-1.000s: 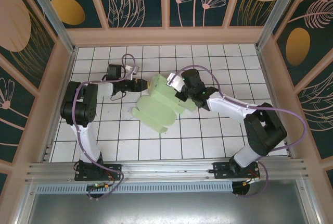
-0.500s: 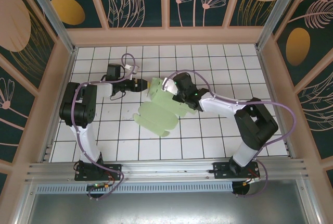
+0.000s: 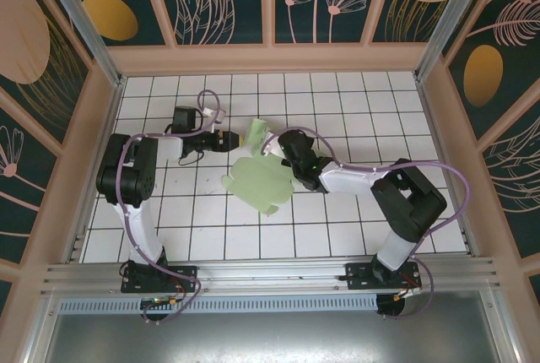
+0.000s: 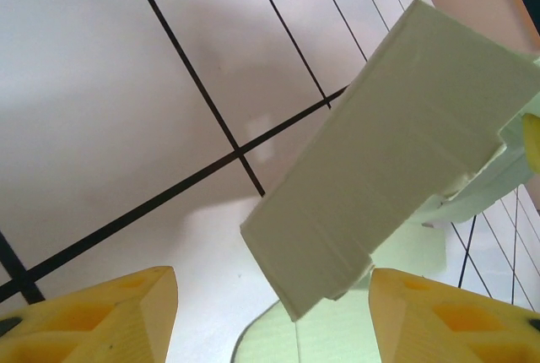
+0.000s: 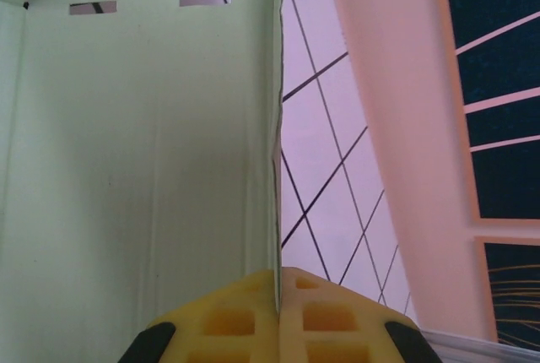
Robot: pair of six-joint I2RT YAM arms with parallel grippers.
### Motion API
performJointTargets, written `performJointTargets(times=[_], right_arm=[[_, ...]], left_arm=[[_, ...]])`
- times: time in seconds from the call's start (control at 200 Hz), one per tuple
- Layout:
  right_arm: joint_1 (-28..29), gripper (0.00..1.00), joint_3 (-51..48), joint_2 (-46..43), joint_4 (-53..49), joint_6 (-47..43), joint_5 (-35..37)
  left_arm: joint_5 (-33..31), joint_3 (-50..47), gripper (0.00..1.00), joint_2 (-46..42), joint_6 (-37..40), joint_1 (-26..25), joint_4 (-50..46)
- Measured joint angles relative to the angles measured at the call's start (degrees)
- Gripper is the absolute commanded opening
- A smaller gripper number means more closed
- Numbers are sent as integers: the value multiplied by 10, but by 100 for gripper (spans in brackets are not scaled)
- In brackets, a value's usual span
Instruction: Fold the paper box
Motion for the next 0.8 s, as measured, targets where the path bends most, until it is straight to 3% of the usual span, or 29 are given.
performJointTargets(times=[0.495, 0.801], right_arm=[[24, 0, -45, 17, 119, -75, 57], [26, 0, -72, 30, 179, -107, 75]], left_arm=[[1, -6, 62, -2, -4, -7, 29], [-34, -83, 66, -91, -49, 1, 126]])
